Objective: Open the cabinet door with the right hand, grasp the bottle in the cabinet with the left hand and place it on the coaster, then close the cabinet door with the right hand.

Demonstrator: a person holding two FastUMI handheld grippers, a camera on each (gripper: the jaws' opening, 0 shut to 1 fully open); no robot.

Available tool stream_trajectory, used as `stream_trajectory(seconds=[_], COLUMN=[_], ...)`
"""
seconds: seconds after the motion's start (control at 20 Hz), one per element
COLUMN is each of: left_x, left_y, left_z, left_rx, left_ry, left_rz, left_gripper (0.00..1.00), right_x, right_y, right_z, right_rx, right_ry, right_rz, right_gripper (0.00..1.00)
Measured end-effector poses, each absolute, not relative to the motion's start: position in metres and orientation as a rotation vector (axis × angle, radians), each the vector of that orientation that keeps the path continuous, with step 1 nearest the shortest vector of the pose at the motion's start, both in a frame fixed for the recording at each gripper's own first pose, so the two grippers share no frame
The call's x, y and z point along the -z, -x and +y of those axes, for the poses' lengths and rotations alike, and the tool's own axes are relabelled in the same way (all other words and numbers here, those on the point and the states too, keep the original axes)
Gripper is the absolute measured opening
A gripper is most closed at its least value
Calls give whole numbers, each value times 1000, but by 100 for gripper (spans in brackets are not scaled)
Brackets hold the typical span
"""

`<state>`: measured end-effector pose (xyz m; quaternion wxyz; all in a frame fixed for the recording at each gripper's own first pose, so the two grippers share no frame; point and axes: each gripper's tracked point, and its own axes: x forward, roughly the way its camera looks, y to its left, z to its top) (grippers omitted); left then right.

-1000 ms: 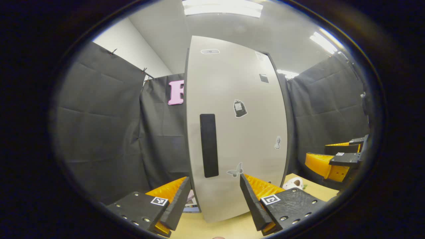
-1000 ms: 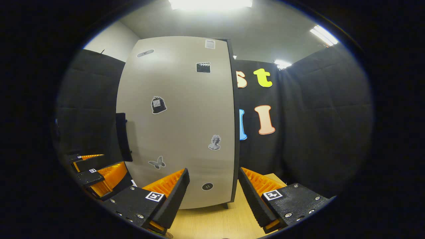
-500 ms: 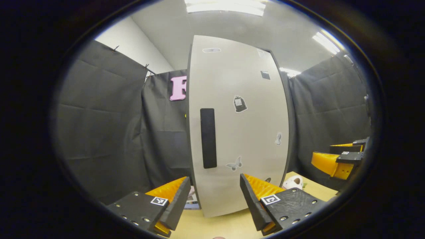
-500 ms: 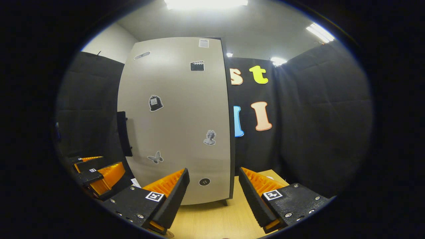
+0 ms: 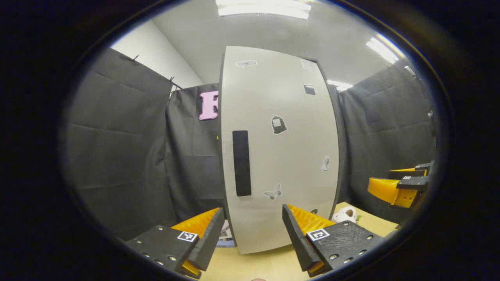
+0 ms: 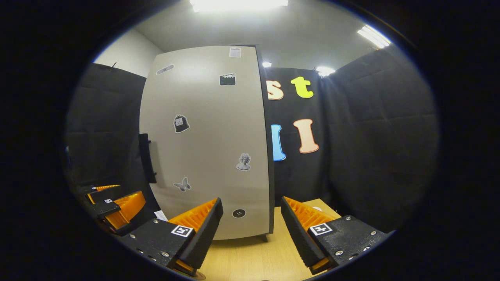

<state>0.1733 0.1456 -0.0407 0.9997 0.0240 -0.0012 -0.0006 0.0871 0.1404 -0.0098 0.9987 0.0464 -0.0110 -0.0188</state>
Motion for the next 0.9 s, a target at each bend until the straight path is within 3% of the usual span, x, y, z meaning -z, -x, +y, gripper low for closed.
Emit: stream_trajectory(seconds=[0.9], left_x=[35], left_y=[-165], left_z=[148], left_rx=[-3], left_ry=[-46], left_rz=[-9], left_gripper=[85], right_x=[5], right_y=[-78], right_z=[144], right_rx=[29], right_ry=[-97], right_rz=[-38], right_gripper=[93])
